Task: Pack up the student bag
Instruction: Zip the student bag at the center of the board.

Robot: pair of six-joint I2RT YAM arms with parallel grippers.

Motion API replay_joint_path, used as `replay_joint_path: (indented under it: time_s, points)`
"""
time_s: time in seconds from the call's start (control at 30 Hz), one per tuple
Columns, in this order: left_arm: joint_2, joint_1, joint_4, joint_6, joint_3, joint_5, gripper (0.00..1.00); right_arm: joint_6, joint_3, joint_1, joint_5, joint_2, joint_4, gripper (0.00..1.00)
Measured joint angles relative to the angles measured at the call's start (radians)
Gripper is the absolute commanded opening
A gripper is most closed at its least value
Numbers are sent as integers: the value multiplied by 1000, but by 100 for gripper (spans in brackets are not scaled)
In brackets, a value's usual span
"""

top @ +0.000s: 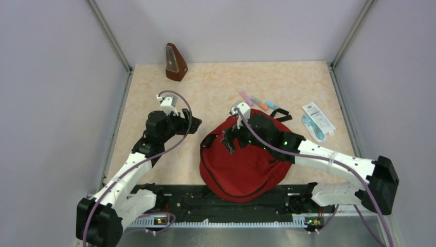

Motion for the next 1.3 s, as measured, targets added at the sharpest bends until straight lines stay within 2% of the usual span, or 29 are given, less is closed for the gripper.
replay_joint_path:
  time_s: [0.2, 0.37, 0.47, 0.53, 0.57, 0.63, 0.73, 0.87, 0.93, 1.1, 1.3]
  points:
    - [-119, -31, -213, -138, -58, 72, 81, 31, 0, -152, -10, 96, -47, 85]
    - [-221, -110, -295, -250, -139, 120, 83, 31, -1, -183, -78, 142, -36, 81]
    - [-245, -132, -303, -298, -170, 134, 83, 29, -2, -184, -172, 146, 21, 76]
    - [-244, -134, -294, -324, -197, 141, 73, 28, -2, -184, -245, 158, 77, 73]
    - [-238, -135, -293, -335, -210, 143, 65, 26, -2, -185, -284, 169, 108, 72]
    - [-219, -142, -293, -352, -229, 143, 42, 16, -2, -184, -365, 201, 174, 69]
    - [-208, -161, -294, -372, -248, 138, 16, -17, -8, -184, -479, 252, 259, 63]
    - [-215, -179, -291, -380, -267, 130, 0, -62, -6, -184, -592, 343, 325, 56]
    - [-229, -180, -288, -384, -280, 126, 0, -81, 2, -180, -626, 393, 330, 52]
    - [-273, -183, -261, -384, -322, 113, 0, -141, 53, -148, -647, 506, 302, 50]
    - [-292, -185, -257, -383, -330, 107, 0, -188, 69, -116, -626, 552, 294, 47]
